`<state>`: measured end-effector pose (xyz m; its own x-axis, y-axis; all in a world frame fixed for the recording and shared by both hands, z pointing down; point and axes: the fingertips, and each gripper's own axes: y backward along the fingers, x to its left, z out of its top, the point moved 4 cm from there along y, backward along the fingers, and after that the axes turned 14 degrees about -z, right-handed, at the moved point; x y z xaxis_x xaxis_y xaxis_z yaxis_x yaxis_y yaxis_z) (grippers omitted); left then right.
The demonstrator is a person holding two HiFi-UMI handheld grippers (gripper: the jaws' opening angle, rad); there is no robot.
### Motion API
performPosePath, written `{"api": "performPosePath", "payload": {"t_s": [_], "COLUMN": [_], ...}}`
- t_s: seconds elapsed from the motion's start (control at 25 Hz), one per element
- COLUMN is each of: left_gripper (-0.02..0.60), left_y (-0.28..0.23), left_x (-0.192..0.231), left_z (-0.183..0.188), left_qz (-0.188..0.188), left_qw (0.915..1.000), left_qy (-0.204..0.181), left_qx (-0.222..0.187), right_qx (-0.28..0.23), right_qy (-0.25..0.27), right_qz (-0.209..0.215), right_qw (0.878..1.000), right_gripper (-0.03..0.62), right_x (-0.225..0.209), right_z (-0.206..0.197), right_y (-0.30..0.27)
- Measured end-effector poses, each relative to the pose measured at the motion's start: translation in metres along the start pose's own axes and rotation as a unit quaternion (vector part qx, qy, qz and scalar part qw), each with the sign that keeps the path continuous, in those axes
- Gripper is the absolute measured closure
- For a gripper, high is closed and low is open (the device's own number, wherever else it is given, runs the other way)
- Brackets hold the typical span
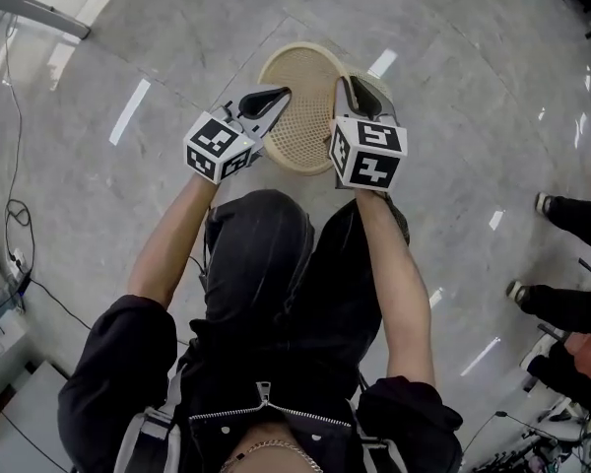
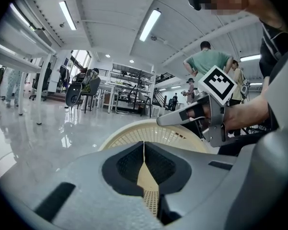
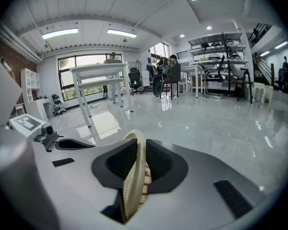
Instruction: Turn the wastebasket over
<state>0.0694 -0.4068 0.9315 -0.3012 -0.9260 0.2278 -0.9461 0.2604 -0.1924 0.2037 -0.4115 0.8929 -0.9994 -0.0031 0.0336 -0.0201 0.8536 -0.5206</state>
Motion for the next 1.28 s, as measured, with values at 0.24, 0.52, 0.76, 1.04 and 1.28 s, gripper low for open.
{"api": "performPosePath", "payload": {"t_s": [0.24,0.52,0.76,1.04,1.28], "left_gripper": [0.577,0.577,0.577,0.577,0.577], "left_y": [0.013,0.029,0.055,0.069,0.073], "left_x": [0.006,0.008,0.011,0.013,0.016], "left_z": [-0.009,-0.016,-0.032,-0.050,-0.056], "left_qz": [0.014,0.027,0.041,0.050,0.064], "left_qw": [0.9998,0.9994,0.9988,0.9979,0.9965], "left_qy": [0.011,0.017,0.024,0.040,0.052], "left_qx": [-0.003,-0.012,-0.003,0.000,-0.008], "right_qx": [0.024,0.056,0.069,0.080,0.088], "right_qy": [-0.035,-0.041,-0.011,-0.007,-0.036], "right_qz": [0.049,0.099,0.107,0.134,0.156], "right_qw": [0.998,0.993,0.992,0.988,0.983], "right_gripper": [0.531,0.516,0.514,0.508,0.508], "right_x": [0.031,0.065,0.101,0.135,0.140], "right_z": [-0.007,-0.017,-0.026,-0.038,-0.045], "right_y": [-0.005,-0.012,-0.021,-0.035,-0.046]}}
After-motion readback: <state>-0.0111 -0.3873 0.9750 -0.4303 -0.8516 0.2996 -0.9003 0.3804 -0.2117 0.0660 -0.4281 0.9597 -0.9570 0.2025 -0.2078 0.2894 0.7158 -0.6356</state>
